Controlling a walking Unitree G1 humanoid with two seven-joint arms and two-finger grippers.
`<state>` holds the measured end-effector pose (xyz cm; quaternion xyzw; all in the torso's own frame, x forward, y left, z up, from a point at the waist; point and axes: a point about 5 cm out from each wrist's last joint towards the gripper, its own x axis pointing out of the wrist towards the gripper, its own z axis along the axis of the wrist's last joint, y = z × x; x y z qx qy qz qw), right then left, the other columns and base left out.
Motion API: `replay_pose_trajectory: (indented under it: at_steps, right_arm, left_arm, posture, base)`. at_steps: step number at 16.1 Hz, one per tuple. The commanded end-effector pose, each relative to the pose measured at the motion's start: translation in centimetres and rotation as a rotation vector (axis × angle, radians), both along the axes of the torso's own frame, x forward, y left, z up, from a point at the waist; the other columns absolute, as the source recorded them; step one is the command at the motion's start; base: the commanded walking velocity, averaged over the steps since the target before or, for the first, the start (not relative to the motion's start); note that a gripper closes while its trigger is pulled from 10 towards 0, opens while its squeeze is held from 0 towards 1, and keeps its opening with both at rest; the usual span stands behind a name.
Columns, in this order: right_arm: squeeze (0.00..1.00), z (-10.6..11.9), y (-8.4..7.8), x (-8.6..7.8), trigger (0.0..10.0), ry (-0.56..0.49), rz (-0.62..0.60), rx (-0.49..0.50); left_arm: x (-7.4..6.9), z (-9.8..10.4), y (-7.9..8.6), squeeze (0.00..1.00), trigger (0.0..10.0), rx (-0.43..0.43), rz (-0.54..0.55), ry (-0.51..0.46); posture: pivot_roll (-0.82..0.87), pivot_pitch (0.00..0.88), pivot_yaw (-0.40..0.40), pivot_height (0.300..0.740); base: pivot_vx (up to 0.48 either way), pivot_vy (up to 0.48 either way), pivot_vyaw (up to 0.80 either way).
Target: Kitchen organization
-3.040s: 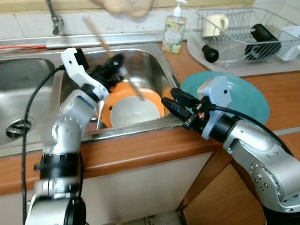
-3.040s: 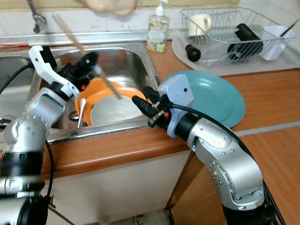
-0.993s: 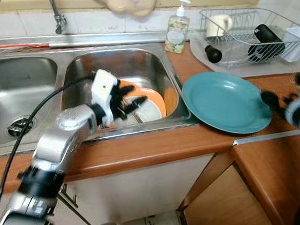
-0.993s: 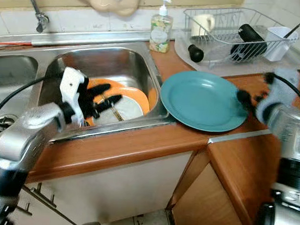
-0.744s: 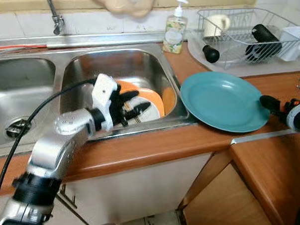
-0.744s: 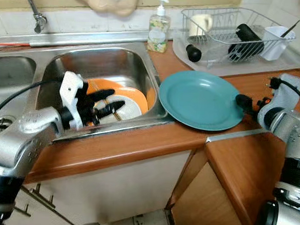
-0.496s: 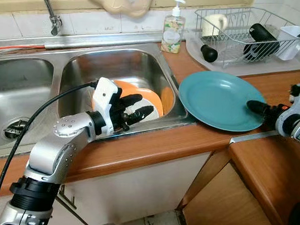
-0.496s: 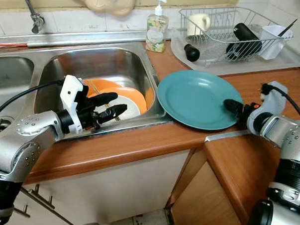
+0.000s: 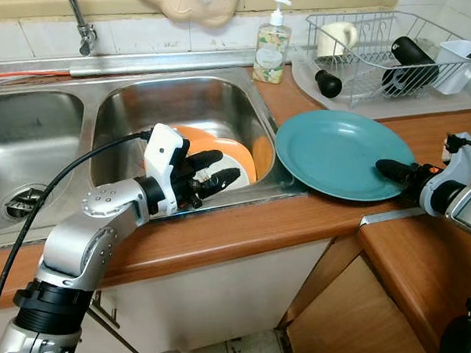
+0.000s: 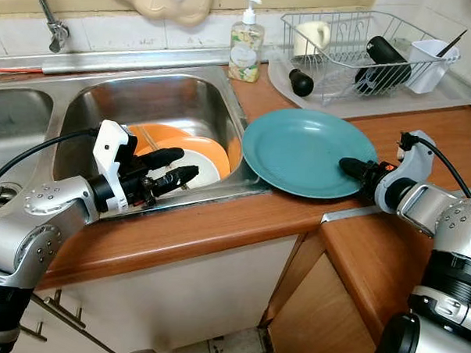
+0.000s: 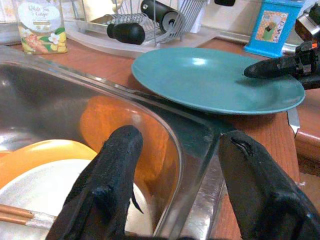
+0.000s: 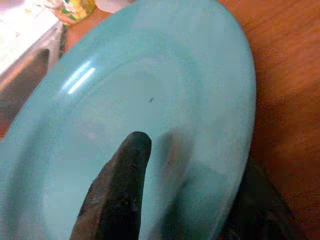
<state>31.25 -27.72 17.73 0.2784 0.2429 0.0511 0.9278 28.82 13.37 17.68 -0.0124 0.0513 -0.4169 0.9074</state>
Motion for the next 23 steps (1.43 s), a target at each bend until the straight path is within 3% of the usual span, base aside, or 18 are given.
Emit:
replay_pose_trajectory:
  at_steps: [1,13,14,15,18,19,23]
  right_arm:
    - [0.00,1.5,0.3,0.4,0.0,-0.057,0.009,0.022]
    - [0.00,4.5,1.4,1.2,0.0,-0.190,0.008,0.181]
    - [0.00,5.1,1.7,1.4,0.0,-0.231,0.012,0.213]
    - [0.00,5.5,2.0,1.5,0.0,-0.263,0.019,0.231]
    - [0.00,6.5,3.9,1.7,0.0,-0.352,0.091,0.265]
    - [0.00,7.2,5.2,1.6,0.0,-0.404,0.147,0.260]
    - [0.00,8.2,7.5,1.0,0.0,-0.489,0.242,0.260]
  left_arm:
    - [-0.1,0.5,0.2,0.00,10.0,-0.009,0.014,-0.017]
    - [0.3,0.7,0.9,0.00,10.0,-0.067,0.100,-0.001]
    - [0.7,0.9,1.0,0.20,10.0,-0.114,0.125,0.013]
    - [1.0,1.1,1.1,1.00,10.0,-0.173,0.150,0.025]
    - [1.8,1.4,1.0,1.00,10.0,-0.326,0.185,0.063]
    - [1.9,1.4,0.6,0.00,10.0,-0.430,0.153,0.117]
    - [1.8,1.4,-1.0,0.00,10.0,-0.612,0.028,0.238]
  posture:
    - [-0.07,0.000,-0.011,0.740]
    - [-0.06,0.000,-0.011,0.740]
    - [-0.06,0.000,-0.011,0.740]
    - [-0.06,0.000,-0.011,0.740]
    - [-0.06,0.000,-0.002,0.740]
    - [-0.06,0.000,0.001,0.740]
    - [-0.06,0.000,0.014,0.740]
  base:
    - [0.000,0.000,0.00]
    - [0.000,0.000,0.00]
    - [0.000,0.000,0.00]
    - [0.000,0.000,0.00]
    - [0.000,0.000,0.00]
    - [0.000,0.000,0.00]
    - [0.000,0.000,0.00]
